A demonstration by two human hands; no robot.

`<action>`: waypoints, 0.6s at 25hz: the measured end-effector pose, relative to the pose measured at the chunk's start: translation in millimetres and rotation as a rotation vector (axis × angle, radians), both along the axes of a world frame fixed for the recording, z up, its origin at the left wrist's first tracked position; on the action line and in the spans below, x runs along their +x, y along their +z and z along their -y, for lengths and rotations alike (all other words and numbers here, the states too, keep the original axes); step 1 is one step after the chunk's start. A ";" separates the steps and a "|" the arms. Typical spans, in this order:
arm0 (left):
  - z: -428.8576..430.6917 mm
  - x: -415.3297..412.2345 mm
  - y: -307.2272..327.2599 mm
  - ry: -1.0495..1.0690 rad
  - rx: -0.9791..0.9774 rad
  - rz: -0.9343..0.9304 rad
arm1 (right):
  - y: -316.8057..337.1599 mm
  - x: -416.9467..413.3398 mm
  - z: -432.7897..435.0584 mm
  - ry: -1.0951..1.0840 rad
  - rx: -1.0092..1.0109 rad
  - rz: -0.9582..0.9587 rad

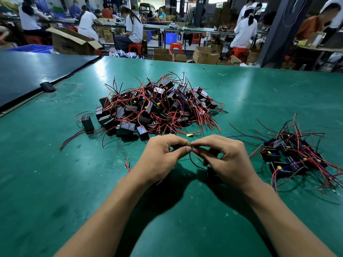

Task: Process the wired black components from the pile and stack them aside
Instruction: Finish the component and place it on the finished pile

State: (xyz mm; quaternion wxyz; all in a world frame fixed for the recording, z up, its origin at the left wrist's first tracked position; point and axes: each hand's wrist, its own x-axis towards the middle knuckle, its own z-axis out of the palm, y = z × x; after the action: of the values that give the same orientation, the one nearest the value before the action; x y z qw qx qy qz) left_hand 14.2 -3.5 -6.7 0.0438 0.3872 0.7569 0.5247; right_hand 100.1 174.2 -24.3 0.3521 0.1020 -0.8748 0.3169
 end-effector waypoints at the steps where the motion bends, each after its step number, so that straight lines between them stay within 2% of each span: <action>1: 0.2 0.1 0.1 -0.004 -0.001 0.001 | 0.5 -0.1 -0.7 0.004 0.008 0.006; 7: -0.9 -0.6 -3.9 0.021 -0.010 -0.067 | 4.6 1.8 1.2 -0.035 0.046 0.102; 12: -3.2 -0.2 -8.0 0.028 -0.071 -0.400 | 10.6 4.9 5.5 -0.111 0.163 0.297; 15: -3.5 0.5 -9.8 0.072 -0.133 -0.579 | 10.3 -1.8 6.7 -0.165 0.044 0.502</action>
State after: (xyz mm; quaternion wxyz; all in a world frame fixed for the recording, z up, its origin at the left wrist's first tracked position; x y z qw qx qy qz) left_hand 14.8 -0.1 -16.5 -0.1671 0.4900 0.7837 0.3431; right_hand 98.2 167.5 -14.0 0.1463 -0.0438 -0.9467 0.2835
